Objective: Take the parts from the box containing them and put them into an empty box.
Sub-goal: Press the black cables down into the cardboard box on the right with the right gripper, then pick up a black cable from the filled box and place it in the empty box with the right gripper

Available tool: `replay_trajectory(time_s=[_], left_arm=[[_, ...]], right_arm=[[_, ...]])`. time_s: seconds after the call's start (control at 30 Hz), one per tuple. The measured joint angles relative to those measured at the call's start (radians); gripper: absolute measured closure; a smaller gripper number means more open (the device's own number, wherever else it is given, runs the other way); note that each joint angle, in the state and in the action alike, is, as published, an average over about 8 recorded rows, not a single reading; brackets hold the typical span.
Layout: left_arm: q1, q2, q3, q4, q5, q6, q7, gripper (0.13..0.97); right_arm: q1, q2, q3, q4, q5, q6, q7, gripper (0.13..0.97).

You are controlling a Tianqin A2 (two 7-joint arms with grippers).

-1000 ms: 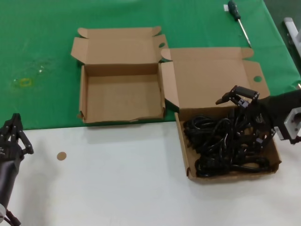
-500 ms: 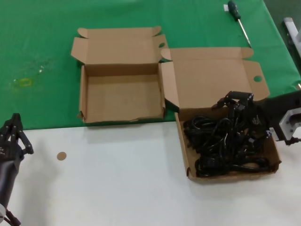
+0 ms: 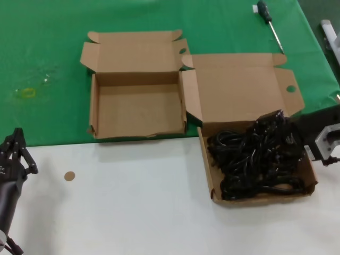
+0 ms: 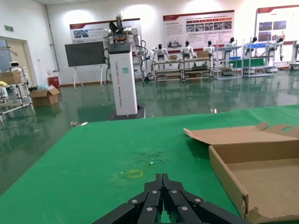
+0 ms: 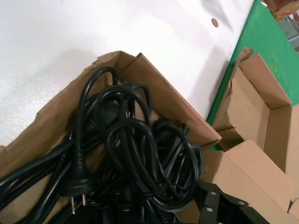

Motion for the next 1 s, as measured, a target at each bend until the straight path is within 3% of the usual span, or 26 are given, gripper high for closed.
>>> replay_trajectory(time_s=[0.1, 0.23, 0.5, 0.8, 1.0], left_arm=[[0.0, 0.0, 0.0, 0.0, 0.0, 0.0, 0.0, 0.945], [0.0, 0.0, 0.0, 0.0, 0.0, 0.0, 0.0, 0.945], [0.0, 0.0, 0.0, 0.0, 0.0, 0.0, 0.0, 0.945], [0.0, 0.0, 0.0, 0.0, 0.0, 0.0, 0.0, 0.945], [0.0, 0.0, 0.0, 0.0, 0.0, 0.0, 0.0, 0.945]], right_arm=[[-0.001, 0.0, -0.003, 0.0, -0.002, -0.004, 0.004, 0.631], [0.001, -0.001, -0.006, -0.004, -0.005, -0.005, 0.008, 0.631], [0.0, 0.009, -0.011, 0.015, -0.014, -0.004, 0.051, 0.801], [-0.003, 0.036, -0.005, 0.088, -0.011, -0.015, 0.182, 0.91], [0.007, 0.025, 0.004, 0.131, 0.004, -0.016, 0.3, 0.932]])
